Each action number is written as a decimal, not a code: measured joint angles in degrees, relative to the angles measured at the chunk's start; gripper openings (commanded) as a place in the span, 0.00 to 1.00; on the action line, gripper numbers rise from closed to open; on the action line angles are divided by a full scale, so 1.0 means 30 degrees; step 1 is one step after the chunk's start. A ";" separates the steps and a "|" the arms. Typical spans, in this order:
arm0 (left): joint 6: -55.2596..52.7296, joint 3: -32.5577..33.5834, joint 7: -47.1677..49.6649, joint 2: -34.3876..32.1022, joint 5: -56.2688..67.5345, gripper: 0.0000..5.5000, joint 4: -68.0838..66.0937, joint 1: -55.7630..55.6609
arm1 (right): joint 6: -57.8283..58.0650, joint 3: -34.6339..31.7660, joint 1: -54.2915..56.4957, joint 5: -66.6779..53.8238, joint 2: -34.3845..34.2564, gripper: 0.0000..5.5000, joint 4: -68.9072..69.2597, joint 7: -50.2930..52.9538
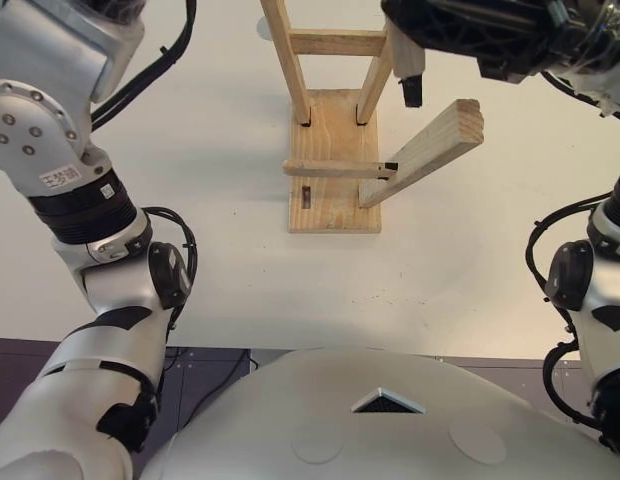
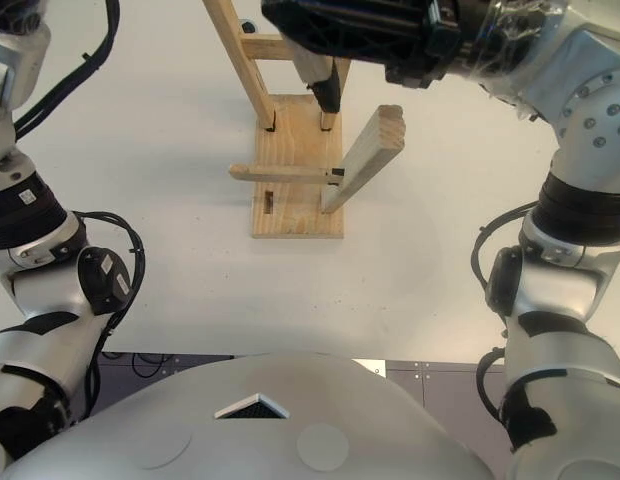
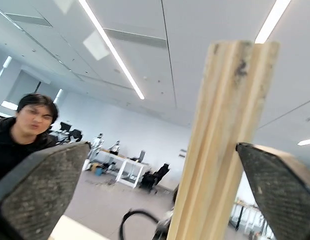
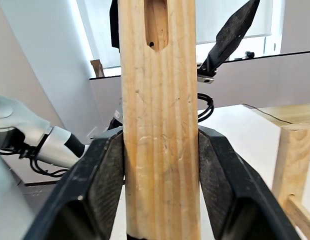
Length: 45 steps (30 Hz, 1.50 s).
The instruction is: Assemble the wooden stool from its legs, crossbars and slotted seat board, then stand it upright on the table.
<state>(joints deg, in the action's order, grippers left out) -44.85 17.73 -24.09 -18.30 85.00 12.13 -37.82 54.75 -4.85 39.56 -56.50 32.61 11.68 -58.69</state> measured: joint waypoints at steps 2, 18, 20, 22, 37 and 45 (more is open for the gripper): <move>0.0096 0.0383 0.0067 0.0005 0.0617 0.98 0.0096 0.0094 | 0.0005 0.0193 -0.0003 0.0223 0.0025 0.37 -0.0218 -0.0441; -0.0381 -0.0673 -0.0459 -0.0663 0.0932 0.76 0.0689 0.1107 | -0.0306 0.2212 0.0004 0.2307 0.0701 0.37 -0.0152 -0.1387; -0.0393 -0.0699 -0.0420 -0.0667 0.0987 0.70 0.0896 0.1297 | -0.0298 0.2324 -0.0008 0.2332 0.0699 0.37 0.0007 -0.1384; -0.0429 -0.0699 -0.0400 -0.0682 0.1285 0.64 0.0951 0.1369 | -0.0297 0.2340 -0.0021 0.2341 0.0699 0.37 0.0062 -0.1384; -0.0494 -0.0946 -0.1047 -0.0915 0.1096 0.42 0.0413 0.1320 | -0.1056 0.2403 -0.0141 0.2525 0.0679 0.37 -0.0627 -0.1702; 0.1460 0.0179 -0.1735 -0.0808 -0.1354 0.37 -0.2033 0.1222 | -0.2988 0.3168 0.0048 0.4275 0.0748 0.62 -0.1199 -0.1605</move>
<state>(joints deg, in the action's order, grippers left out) -40.47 18.26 -29.29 -20.72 80.94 6.03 -34.16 45.78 4.65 39.71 -43.67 34.86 8.08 -63.50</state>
